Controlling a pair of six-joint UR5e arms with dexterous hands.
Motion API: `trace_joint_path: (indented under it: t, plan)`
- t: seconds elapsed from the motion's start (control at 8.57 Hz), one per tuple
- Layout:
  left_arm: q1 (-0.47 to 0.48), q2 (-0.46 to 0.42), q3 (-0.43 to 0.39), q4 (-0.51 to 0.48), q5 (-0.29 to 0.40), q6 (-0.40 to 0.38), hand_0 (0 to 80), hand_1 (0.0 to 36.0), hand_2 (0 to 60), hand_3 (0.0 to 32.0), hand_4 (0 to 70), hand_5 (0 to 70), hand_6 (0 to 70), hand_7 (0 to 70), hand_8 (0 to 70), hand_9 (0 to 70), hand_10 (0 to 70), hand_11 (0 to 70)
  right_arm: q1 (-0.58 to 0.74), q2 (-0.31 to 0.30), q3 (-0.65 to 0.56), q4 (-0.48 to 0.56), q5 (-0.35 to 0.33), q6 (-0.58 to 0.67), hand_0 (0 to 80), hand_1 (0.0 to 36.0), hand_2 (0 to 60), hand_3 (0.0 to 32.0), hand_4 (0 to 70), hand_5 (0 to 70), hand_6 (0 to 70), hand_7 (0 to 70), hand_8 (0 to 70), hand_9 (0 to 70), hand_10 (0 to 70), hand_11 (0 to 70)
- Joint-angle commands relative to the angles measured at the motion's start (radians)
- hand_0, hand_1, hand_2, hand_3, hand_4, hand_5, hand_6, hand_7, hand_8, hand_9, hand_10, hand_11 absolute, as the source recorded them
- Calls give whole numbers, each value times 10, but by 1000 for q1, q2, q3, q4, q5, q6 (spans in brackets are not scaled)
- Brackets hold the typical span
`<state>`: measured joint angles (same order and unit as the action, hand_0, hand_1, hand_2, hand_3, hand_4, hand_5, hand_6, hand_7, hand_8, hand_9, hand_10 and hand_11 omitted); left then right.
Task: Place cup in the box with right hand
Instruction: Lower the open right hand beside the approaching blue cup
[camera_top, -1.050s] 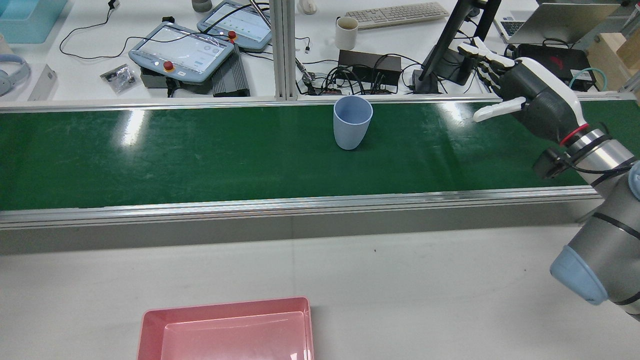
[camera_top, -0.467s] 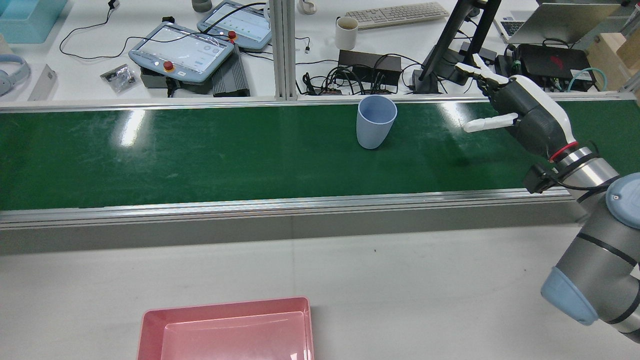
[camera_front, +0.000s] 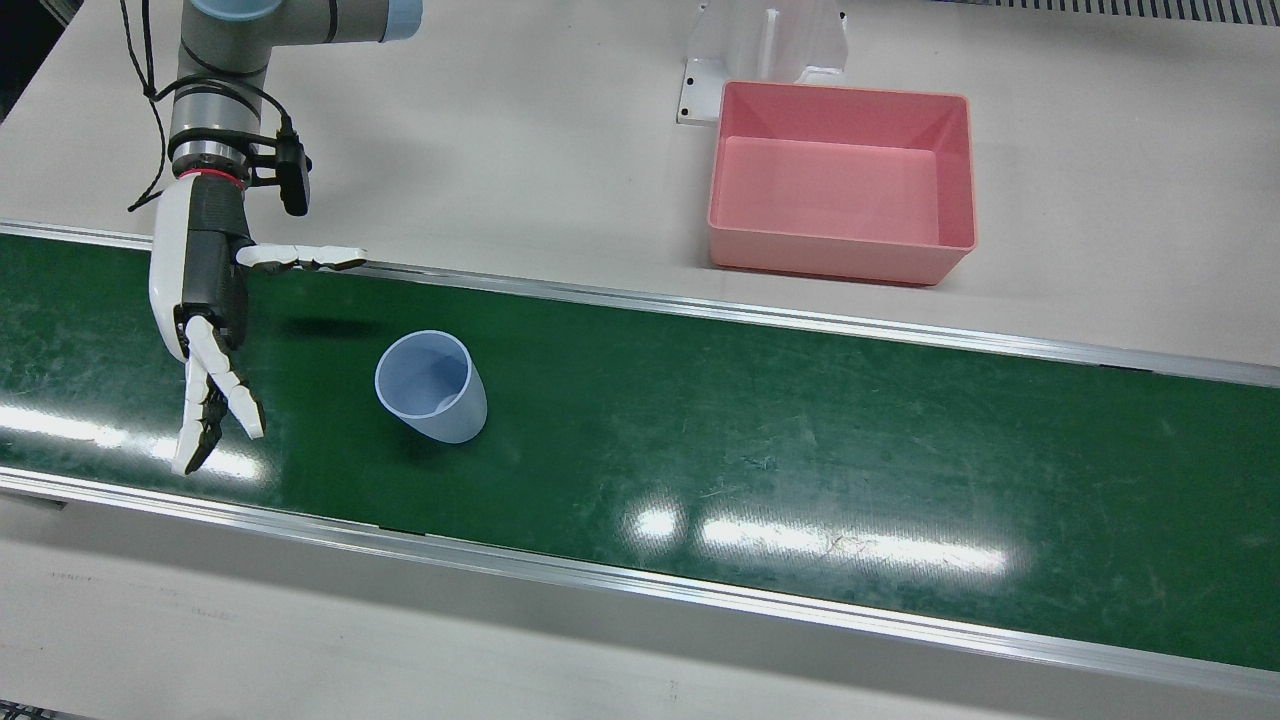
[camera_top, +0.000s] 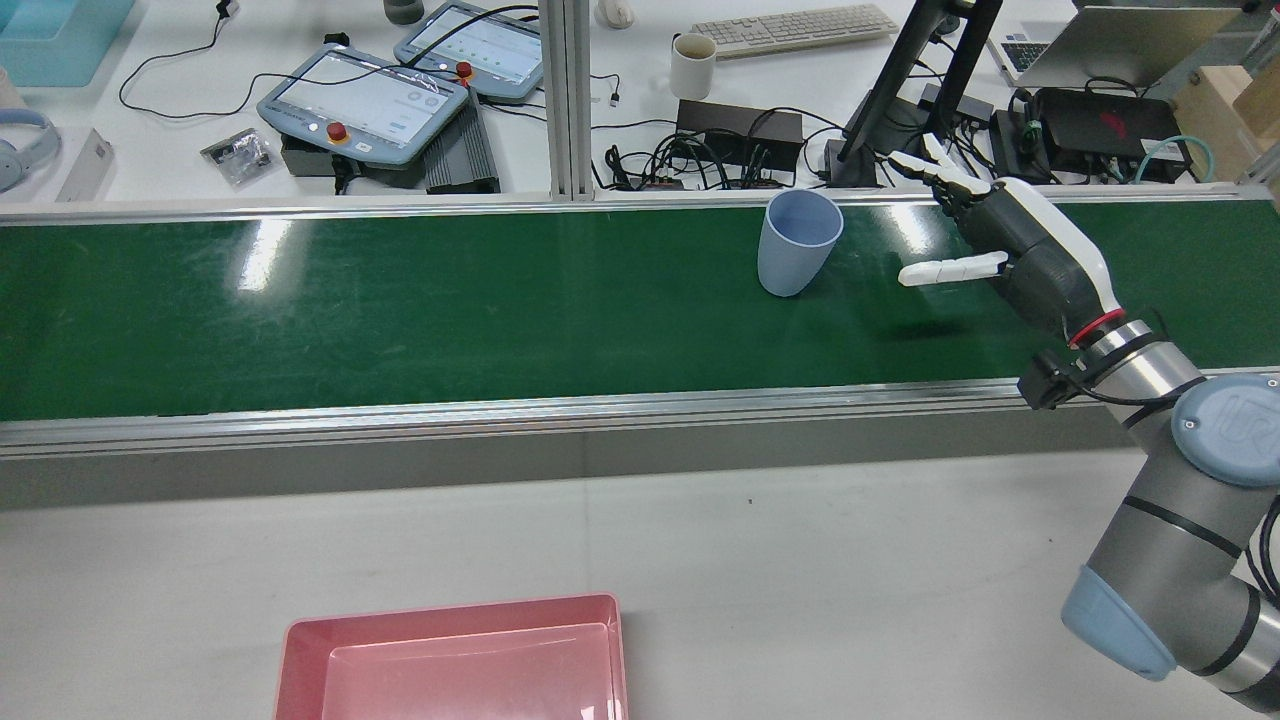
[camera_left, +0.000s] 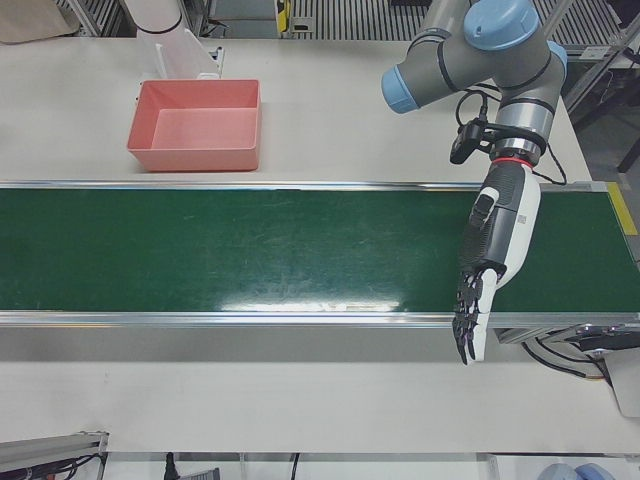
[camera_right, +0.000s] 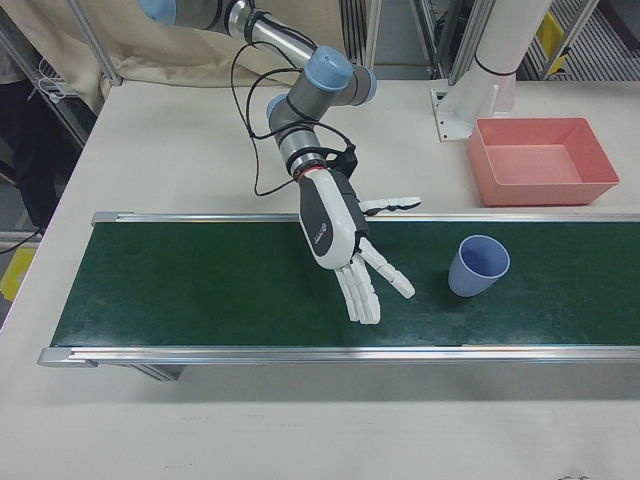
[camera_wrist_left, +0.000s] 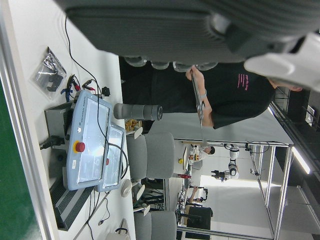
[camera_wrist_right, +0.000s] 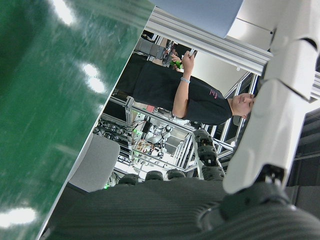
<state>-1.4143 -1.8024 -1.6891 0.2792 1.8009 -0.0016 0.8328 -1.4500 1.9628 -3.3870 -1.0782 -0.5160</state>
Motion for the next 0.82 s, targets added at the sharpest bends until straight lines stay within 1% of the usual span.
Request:
trace_joint_path:
  t: [0.0,0.7]
  plan:
    - [0,0,0,0,0,0,0,0,0,0,0,0,0,0,0,0,0,0,-3,5,-37,3,6,5,487,162,52,0,0,39,0,0,0,0,0,0]
    - [0,0,0,0,0,0,0,0,0,0,0,0,0,0,0,0,0,0,-3,5,-51,6,12,7,481,161,74,0,0,38,0,0,0,0,0,0]
